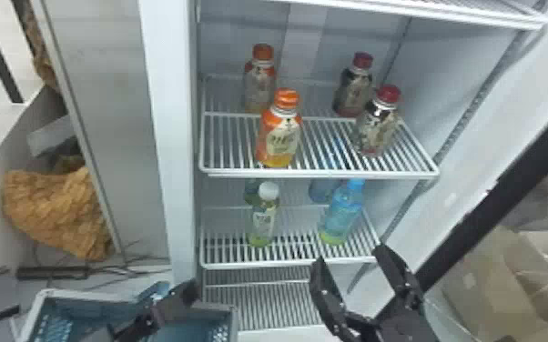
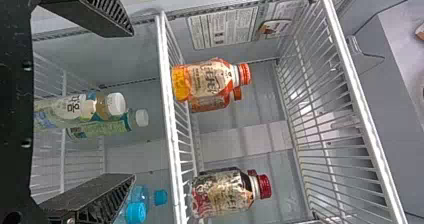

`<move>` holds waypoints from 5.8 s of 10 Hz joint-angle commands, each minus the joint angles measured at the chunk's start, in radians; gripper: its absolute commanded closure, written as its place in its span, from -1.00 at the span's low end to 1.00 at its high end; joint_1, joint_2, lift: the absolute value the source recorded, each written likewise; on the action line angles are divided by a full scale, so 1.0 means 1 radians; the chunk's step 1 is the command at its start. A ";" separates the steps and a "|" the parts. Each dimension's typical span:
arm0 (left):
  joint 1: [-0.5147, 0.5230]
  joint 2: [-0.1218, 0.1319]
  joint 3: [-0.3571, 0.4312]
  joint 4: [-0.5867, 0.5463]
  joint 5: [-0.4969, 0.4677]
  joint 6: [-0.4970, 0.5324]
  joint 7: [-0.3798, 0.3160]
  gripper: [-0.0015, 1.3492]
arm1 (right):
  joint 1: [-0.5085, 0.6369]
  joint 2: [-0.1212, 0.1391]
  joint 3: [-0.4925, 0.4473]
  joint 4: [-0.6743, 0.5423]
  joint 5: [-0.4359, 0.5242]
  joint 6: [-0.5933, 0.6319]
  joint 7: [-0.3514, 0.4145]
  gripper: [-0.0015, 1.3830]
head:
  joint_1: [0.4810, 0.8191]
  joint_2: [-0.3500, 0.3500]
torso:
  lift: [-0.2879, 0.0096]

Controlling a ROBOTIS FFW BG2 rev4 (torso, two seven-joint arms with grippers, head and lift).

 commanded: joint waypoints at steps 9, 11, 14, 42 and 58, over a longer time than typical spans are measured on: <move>0.118 -0.014 -0.006 -0.281 0.197 0.012 0.120 0.79 | -0.002 -0.003 -0.002 0.007 0.000 0.000 0.003 -1.00 | 0.27 -0.74 | 0.47; 0.137 -0.018 -0.016 -0.335 0.239 0.012 0.176 0.79 | 0.002 -0.008 -0.002 0.005 0.000 0.010 0.008 -1.00 | 0.27 -0.80 | 0.47; 0.128 -0.017 -0.038 -0.320 0.315 -0.039 0.209 0.79 | -0.002 -0.008 0.002 0.012 0.008 0.015 0.011 -1.00 | 0.27 -0.84 | 0.47; 0.061 0.038 -0.187 -0.259 0.423 -0.251 0.318 0.79 | 0.032 0.032 -0.090 0.081 0.076 -0.125 -0.106 -1.00 | 0.27 -1.00 | 0.47; 0.049 0.051 -0.189 -0.262 0.401 -0.201 0.301 0.79 | 0.000 0.029 -0.082 0.157 0.056 -0.194 -0.110 -1.00 | 0.27 -1.00 | 0.47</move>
